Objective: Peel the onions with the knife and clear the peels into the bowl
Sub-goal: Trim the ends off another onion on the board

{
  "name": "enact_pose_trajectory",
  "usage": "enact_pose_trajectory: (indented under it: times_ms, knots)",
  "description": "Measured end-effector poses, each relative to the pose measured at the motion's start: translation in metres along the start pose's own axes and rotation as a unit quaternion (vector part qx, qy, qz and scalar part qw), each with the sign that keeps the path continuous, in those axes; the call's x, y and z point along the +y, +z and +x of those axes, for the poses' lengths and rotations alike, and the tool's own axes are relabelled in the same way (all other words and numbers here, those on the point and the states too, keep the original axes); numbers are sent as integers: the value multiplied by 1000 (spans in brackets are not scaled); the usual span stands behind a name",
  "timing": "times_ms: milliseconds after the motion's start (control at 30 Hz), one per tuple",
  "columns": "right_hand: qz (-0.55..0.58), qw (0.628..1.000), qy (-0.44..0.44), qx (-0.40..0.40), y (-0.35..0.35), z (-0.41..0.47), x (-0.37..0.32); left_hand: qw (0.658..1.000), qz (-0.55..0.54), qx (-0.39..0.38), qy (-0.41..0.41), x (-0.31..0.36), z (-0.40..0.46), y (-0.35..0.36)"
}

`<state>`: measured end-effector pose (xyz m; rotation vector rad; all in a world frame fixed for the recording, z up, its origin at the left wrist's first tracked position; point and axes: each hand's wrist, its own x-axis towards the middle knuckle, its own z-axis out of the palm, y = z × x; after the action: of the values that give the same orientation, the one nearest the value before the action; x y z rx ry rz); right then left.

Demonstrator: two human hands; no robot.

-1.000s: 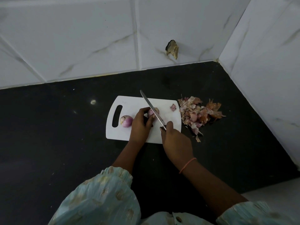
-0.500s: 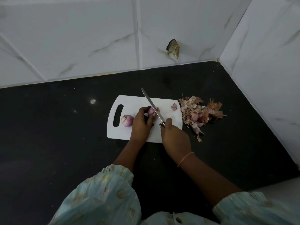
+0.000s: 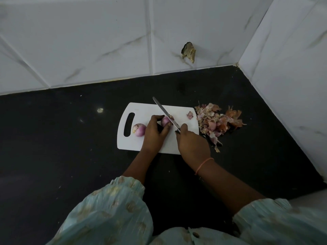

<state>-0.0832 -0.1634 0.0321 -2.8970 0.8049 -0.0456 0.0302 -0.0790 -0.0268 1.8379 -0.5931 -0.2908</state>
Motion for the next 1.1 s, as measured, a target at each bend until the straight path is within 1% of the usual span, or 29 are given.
enact_pose_trajectory:
  times_ms: [133, 233, 333, 433, 533, 600, 667, 767, 833, 933, 1100]
  knots:
    - [-17, 1000, -11, 11, -1, -4, 7, 1000, 1, -18, 18, 2, -4, -1]
    - [-28, 1000, -1, 1, 2, -6, 20, 998, 22, -34, 56, 2, -7, 2]
    - [19, 999, 26, -29, 9, -1, 30, 995, 35, -46, 86, -3, -11, 3]
    - [61, 998, 21, -23, 21, -13, 46, 995, 29, -38, 85, -1, -11, 1]
    - [65, 995, 72, -7, 23, -17, 63, 994, 33, -19, 103, 2, -10, 1]
    - [83, 992, 97, 23, 19, -15, 63, 995, 28, -14, 95, 3, -9, 1]
    - [108, 989, 91, 49, 14, -18, 56, 996, 23, -16, 83, 1, -8, 1]
    - [181, 981, 64, 41, 9, -29, 36, 998, 6, -7, 56, -1, -8, 1]
    - [201, 978, 52, 29, 10, -35, 23, 999, -6, -7, 34, 0, -7, 1]
    - [166, 985, 48, 21, 13, -37, 15, 999, -10, -14, 27, 0, -6, 0]
    - [86, 995, 24, 54, 13, -36, 22, 999, -12, -16, 38, 0, -5, 0]
